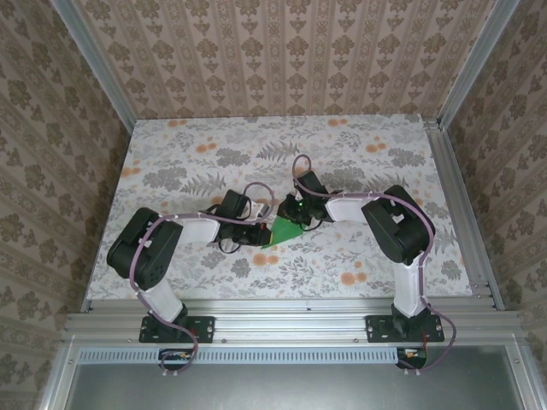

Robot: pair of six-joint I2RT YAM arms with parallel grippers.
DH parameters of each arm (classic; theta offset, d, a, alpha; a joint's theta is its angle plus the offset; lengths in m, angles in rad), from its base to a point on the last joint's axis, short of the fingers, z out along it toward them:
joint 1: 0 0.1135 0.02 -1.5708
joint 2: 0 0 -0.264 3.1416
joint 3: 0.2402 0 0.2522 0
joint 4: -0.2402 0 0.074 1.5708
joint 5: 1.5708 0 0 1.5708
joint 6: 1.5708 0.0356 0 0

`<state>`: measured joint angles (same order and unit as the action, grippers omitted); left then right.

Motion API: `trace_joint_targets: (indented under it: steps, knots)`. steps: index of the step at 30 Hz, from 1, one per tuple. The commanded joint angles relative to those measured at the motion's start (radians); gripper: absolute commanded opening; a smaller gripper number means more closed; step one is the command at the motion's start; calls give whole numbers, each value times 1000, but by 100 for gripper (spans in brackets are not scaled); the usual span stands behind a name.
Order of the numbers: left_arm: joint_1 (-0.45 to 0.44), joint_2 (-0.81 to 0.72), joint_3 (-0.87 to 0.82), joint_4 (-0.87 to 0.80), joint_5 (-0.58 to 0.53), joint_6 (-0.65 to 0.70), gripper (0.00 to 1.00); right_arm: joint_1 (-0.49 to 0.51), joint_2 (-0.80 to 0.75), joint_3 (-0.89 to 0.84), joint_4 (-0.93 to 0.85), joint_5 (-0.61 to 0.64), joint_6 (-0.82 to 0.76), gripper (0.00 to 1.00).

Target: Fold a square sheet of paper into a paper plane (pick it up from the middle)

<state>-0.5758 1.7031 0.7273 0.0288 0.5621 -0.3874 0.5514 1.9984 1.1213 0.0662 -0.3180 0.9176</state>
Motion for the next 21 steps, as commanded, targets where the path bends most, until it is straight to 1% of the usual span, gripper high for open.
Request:
trace_joint_targets:
  steps: [1, 7, 11, 21]
  knots:
    - [2, 64, -48, -159, -68, 32, 4, -46, 13, 4, -108, 107, -65, 18]
    - [2, 69, -51, -159, -68, 31, 4, -107, 15, -22, -84, 106, -92, 18]
    - [1, 68, -51, -162, -67, 29, 4, -155, 26, -48, -19, 60, -91, 19]
    - [2, 59, -40, -193, -69, 38, 4, -235, 9, -48, -25, 53, -129, 18]
